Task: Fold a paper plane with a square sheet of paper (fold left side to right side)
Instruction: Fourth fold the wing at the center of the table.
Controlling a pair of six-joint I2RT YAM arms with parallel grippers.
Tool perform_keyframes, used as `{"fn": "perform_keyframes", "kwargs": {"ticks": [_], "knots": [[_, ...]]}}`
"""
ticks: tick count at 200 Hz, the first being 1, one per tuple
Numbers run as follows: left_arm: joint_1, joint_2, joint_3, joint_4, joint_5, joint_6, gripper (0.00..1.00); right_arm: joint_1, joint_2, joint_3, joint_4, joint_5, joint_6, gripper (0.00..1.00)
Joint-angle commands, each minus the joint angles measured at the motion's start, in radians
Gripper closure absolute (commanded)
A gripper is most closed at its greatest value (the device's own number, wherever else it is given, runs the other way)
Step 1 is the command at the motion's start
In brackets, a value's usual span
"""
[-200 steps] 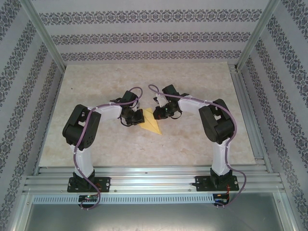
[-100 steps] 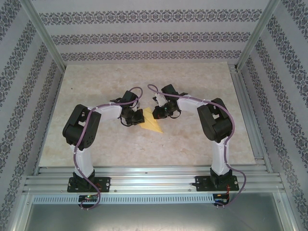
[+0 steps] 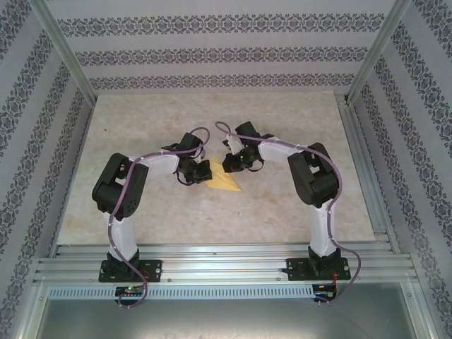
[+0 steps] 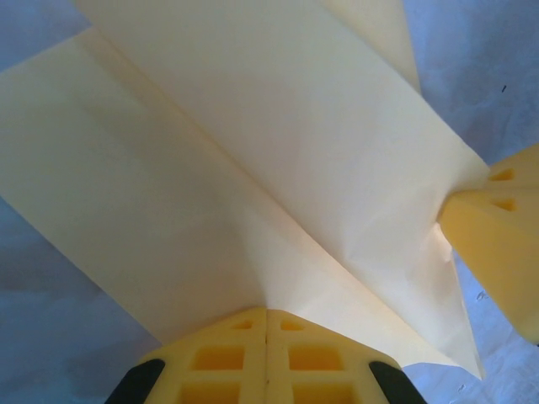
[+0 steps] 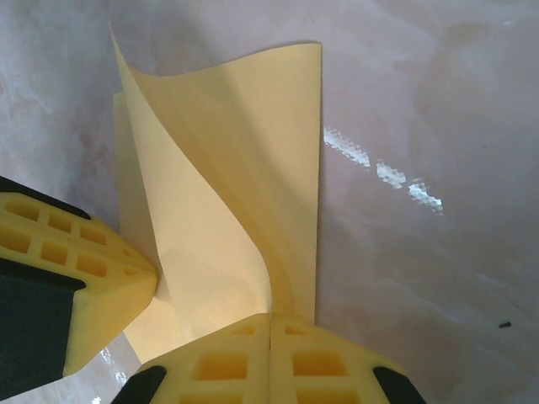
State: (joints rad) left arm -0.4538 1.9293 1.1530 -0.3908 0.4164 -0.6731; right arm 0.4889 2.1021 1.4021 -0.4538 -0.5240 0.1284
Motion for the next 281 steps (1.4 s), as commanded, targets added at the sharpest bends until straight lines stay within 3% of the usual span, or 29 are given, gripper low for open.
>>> {"fn": "perform_keyframes", "kwargs": {"ticks": [1, 79, 150, 163, 176, 216, 281], "knots": [[-0.008, 0.034, 0.016, -0.039, -0.04, 0.027, 1.0, 0.012, 0.027, 0.034, -0.007, 0.016, -0.026, 1.0], [-0.007, 0.025, 0.014, -0.039, -0.031, 0.031, 1.0, 0.022, 0.057, 0.037, -0.044, 0.05, -0.05, 1.0], [0.032, -0.166, 0.044, -0.13, -0.027, 0.068, 0.76, 0.021, -0.01, -0.039, -0.006, 0.038, -0.029, 1.0], [0.042, -0.192, 0.038, -0.115, -0.014, 0.059, 0.76, 0.022, -0.011, -0.04, -0.005, 0.035, -0.026, 1.0], [0.045, -0.188, 0.036, -0.075, 0.021, 0.037, 0.83, 0.022, -0.007, -0.04, -0.004, 0.036, -0.023, 1.0], [0.044, -0.055, 0.071, 0.074, 0.139, -0.045, 0.94, 0.022, -0.005, -0.04, -0.004, 0.039, -0.022, 1.0], [0.014, 0.076, 0.166, 0.086, 0.14, -0.058, 0.96, 0.025, 0.002, -0.033, -0.014, 0.038, -0.027, 1.0]]}}
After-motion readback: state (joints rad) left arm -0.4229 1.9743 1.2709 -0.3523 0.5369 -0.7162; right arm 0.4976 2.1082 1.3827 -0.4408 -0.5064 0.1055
